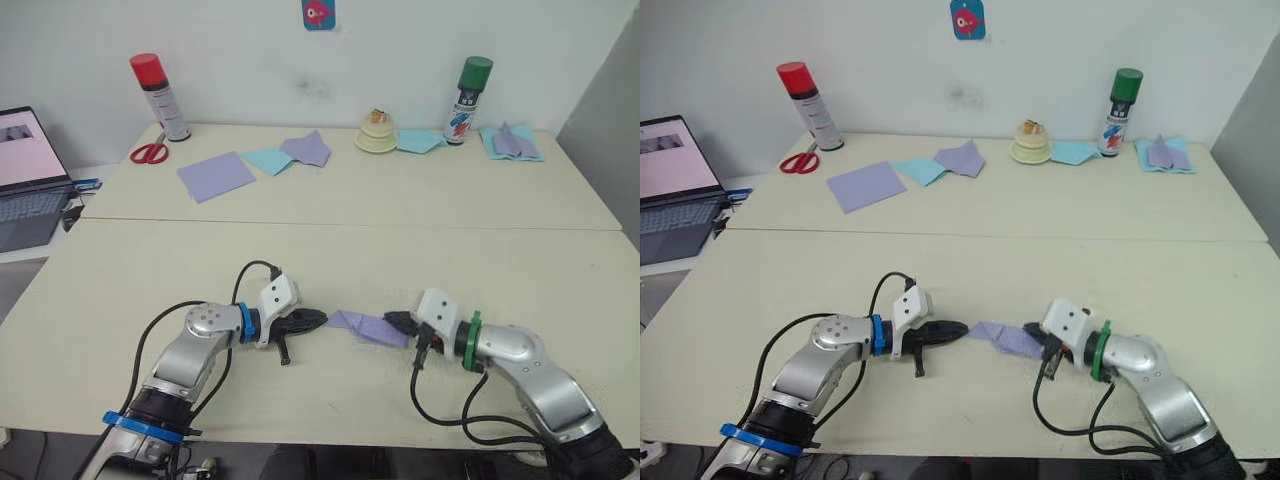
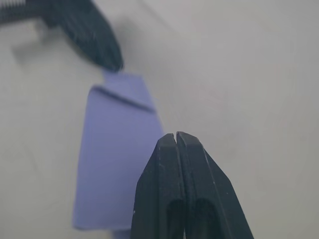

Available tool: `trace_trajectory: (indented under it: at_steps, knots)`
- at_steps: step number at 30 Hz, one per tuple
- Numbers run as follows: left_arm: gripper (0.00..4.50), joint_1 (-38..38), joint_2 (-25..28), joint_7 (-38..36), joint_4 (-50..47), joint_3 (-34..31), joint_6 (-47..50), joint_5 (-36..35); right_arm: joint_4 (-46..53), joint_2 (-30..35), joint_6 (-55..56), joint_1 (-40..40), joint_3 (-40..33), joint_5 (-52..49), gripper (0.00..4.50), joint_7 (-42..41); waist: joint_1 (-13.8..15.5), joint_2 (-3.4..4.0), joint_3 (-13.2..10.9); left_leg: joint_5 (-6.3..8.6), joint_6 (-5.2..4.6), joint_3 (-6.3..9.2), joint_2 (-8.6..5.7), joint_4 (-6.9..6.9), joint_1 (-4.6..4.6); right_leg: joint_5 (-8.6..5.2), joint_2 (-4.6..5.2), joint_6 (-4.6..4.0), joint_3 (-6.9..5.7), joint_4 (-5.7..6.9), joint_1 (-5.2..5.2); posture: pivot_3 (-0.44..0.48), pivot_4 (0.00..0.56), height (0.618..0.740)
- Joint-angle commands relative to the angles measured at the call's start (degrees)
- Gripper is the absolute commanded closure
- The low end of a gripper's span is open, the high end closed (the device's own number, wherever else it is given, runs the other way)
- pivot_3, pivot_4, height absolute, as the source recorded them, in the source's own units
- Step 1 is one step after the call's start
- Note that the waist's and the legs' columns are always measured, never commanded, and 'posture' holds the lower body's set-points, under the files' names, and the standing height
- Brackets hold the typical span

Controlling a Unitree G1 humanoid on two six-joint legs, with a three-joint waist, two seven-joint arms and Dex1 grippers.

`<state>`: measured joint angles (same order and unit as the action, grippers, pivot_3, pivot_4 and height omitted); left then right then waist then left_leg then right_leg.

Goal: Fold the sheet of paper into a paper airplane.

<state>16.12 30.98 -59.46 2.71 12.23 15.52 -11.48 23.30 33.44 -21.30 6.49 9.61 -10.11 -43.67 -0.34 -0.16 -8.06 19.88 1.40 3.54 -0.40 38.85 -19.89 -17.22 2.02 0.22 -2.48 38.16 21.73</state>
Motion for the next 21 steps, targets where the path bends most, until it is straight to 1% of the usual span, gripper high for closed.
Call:
trace_trajectory:
  at_steps: [1, 5, 9, 10, 13, 15, 17, 21]
  knots:
    - [4.50, 1.18, 2.32, -0.94, -2.94, -1.18, 2.16, -0.63, 6.71, 2.00, -2.99, 2.42, -6.86, -7.08, 4.47, -2.11, 0.05, 0.00, -0.30, 0.00, 0.00, 0.00, 0.00, 0.01, 0.00, 0.00, 0.01, 0.00, -0.01, 0.00, 0.00, 0.000, 0.150, 0.717]
    - [4.50, 2.88, 4.76, -2.87, -6.11, -2.26, 2.28, -1.92, 10.95, 5.56, -7.37, 3.08, -10.37, -12.94, 4.47, -4.60, 0.25, 0.02, -0.78, 0.00, 0.00, 0.02, -0.02, 0.01, -0.04, 0.00, 0.04, 0.00, -0.05, -0.03, 0.00, 0.000, 0.150, 0.717]
    - [4.50, 4.69, 7.51, -4.53, -8.68, -5.12, 3.61, -4.62, 13.93, 10.22, -10.34, 0.69, -13.04, -17.28, 4.47, -7.77, 0.39, -0.08, -1.13, 0.00, 0.00, 0.05, -0.02, 0.02, -0.21, 0.00, 0.07, -0.01, -0.11, -0.08, 0.09, 0.000, 0.150, 0.717]
    - [4.50, 4.73, 8.62, -5.10, -9.12, -5.92, 3.32, -4.90, 14.46, 11.18, -12.78, -0.29, -14.01, -19.54, 4.47, -8.04, 0.38, -0.11, -1.18, 0.00, 0.00, 0.04, -0.03, 0.04, -0.24, 0.00, 0.08, 0.00, -0.12, -0.09, 0.09, 0.000, 0.150, 0.717]
    - [4.50, 4.53, 11.00, -5.87, -9.96, -7.64, 3.04, -5.46, 15.77, 13.26, -17.35, -2.18, -15.93, -24.35, 3.86, -8.51, 0.39, -0.18, -1.28, 0.00, 0.00, 0.03, -0.05, 0.06, -0.26, 0.01, 0.12, 0.00, -0.13, -0.11, 0.10, 0.000, 0.150, 0.717]
    - [4.50, 4.30, 11.70, -5.81, -10.23, -8.39, 3.30, -5.91, 16.81, 15.38, -17.91, -3.77, -15.94, -24.94, 3.13, -9.79, 0.40, -0.18, -1.28, 0.00, 0.00, 0.03, -0.05, 0.08, -0.26, 0.01, 0.13, 0.00, -0.14, -0.09, 0.10, 0.000, 0.150, 0.717]
    - [4.50, 3.49, 12.57, -6.05, -10.90, -9.13, 3.13, -6.07, 17.92, 17.52, -16.74, -5.90, -14.02, -23.25, 2.50, -11.36, 0.41, -0.21, -1.30, 0.00, 0.00, 0.04, -0.06, 0.09, -0.26, 0.01, 0.14, 0.00, -0.15, -0.08, 0.09, 0.000, 0.150, 0.717]
    - [4.50, 2.02, 13.59, -6.66, -13.34, -9.39, 3.91, -7.10, 18.39, 17.65, -15.31, -6.85, -9.17, -20.70, 2.50, -10.65, 0.39, -0.25, -1.33, 0.00, 0.00, 0.05, -0.06, 0.09, -0.26, 0.01, 0.13, 0.01, -0.18, -0.07, 0.09, 0.000, 0.150, 0.717]
